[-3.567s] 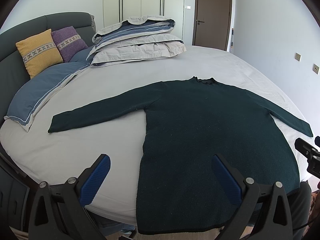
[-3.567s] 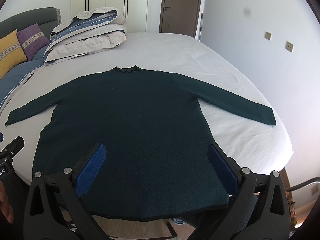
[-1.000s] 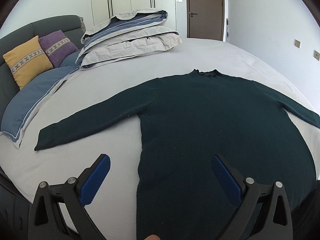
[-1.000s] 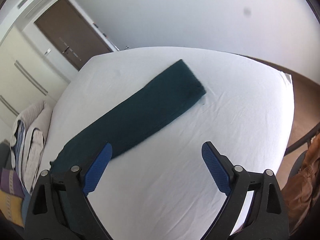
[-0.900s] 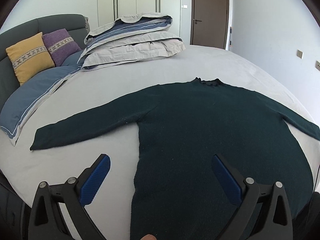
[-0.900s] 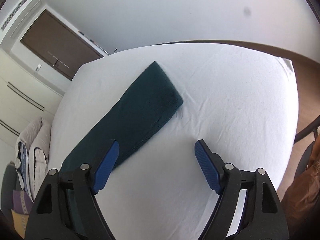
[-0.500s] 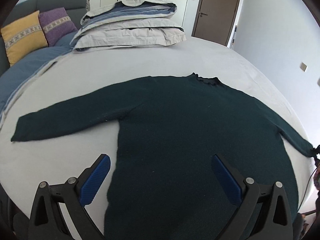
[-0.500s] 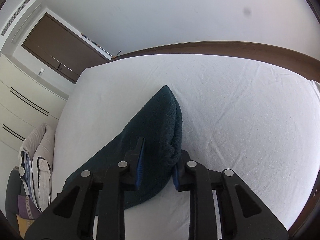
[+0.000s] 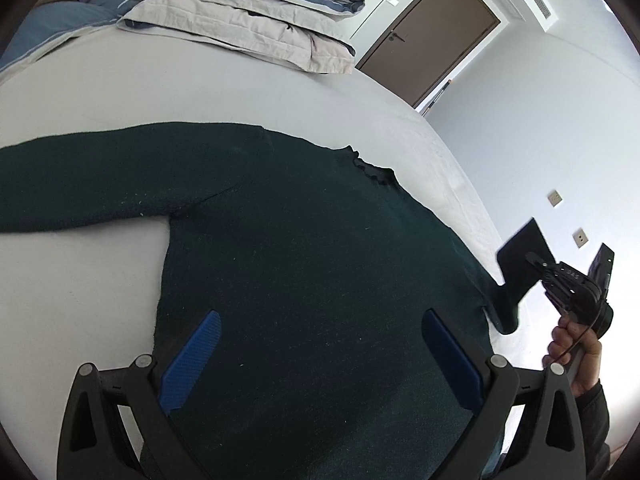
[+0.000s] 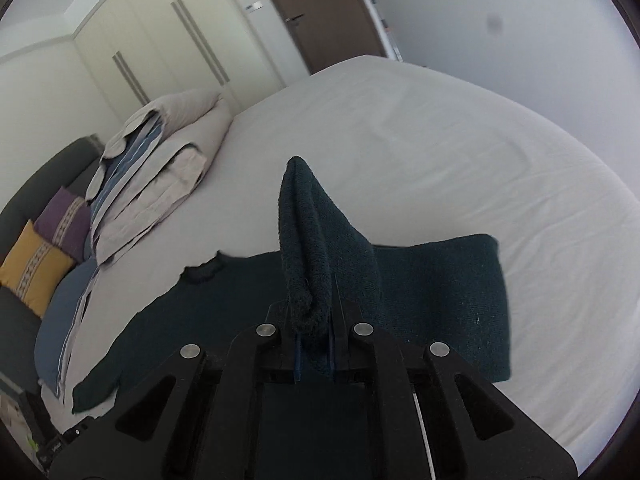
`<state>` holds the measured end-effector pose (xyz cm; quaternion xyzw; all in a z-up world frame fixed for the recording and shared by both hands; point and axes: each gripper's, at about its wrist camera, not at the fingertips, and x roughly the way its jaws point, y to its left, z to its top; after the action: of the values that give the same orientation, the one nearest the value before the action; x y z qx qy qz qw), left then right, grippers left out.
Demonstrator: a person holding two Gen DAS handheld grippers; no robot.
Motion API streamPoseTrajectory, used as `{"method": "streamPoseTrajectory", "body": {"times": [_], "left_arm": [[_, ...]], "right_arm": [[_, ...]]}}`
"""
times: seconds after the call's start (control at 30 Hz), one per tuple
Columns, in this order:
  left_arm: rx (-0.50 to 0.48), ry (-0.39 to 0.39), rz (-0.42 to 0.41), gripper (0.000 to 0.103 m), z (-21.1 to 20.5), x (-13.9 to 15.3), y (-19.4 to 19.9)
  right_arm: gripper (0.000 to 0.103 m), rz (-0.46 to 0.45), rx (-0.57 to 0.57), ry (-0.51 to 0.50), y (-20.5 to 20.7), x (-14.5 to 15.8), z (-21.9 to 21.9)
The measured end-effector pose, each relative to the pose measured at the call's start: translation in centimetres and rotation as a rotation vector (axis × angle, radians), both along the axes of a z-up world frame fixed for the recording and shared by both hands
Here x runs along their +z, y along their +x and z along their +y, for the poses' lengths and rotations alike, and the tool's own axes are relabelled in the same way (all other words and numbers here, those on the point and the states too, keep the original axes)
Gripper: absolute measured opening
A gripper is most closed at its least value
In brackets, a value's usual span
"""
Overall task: Fold small clothes
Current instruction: 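Grasp the sweater sleeve cuff with the right gripper, then fold the held sleeve across the sweater body with the right gripper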
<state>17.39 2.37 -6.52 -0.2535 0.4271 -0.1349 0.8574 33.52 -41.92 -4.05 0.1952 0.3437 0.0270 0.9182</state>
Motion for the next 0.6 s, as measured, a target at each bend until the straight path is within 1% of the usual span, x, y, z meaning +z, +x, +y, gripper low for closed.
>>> {"method": "streamPoseTrajectory", "body": {"times": [0.03, 0.13, 0.17, 0.23, 0.27, 0.3, 0.33, 0.37, 0.4, 0.43, 0.53, 0.57, 0.6], "left_arm": [[0.008, -0.014, 0.005, 0.102, 0.5, -0.2, 0.1], [0.017, -0.056, 0.017, 0.102, 1.5, -0.6, 0.6], [0.016, -0.066, 0.021, 0.102, 1.7, -0.8, 1.0], [0.004, -0.083, 0.033, 0.102, 1.7, -1.1, 1.8], [-0.004, -0.090, 0.036, 0.102, 1.5, -1.2, 2.2], [-0.011, -0.096, 0.040, 0.102, 1.4, -1.3, 2.6], [-0.022, -0.103, 0.046, 0.102, 1.0, -1.4, 3.1], [-0.033, -0.114, 0.051, 0.102, 0.5, -1.5, 3.7], [-0.044, -0.123, 0.056, 0.102, 0.0, -1.7, 4.3], [-0.057, -0.129, 0.064, 0.102, -0.7, -1.8, 4.9], [-0.092, -0.138, 0.083, 0.102, -3.3, -2.4, 7.1], [-0.099, -0.136, 0.094, 0.102, -4.3, -2.7, 7.9], [-0.107, -0.138, 0.105, 0.102, -5.3, -3.0, 8.6]], "right_arm": [[0.007, 0.013, 0.041, 0.001, 1.3, -0.1, 3.1], [0.007, 0.058, 0.148, 0.003, 3.6, -3.1, 11.1], [0.007, 0.085, 0.180, 0.008, 4.1, -4.5, 13.1], [0.009, 0.140, 0.209, -0.009, 3.1, -7.4, 18.6], [0.009, 0.162, 0.224, -0.018, 2.8, -9.4, 21.7], [0.013, 0.175, 0.237, -0.024, 1.9, -11.0, 24.7], [0.017, 0.181, 0.247, -0.029, 1.4, -12.1, 26.4], [0.028, 0.177, 0.260, -0.021, -0.3, -12.8, 25.8], [0.044, 0.167, 0.278, 0.012, -1.4, -13.3, 26.2], [0.054, 0.154, 0.285, 0.041, -3.2, -13.9, 25.6], [0.057, 0.125, 0.277, 0.053, -5.7, -13.4, 23.4], [0.057, 0.119, 0.270, 0.069, -6.7, -12.5, 21.0], [0.057, 0.116, 0.256, 0.091, -7.4, -12.5, 20.0]]}}
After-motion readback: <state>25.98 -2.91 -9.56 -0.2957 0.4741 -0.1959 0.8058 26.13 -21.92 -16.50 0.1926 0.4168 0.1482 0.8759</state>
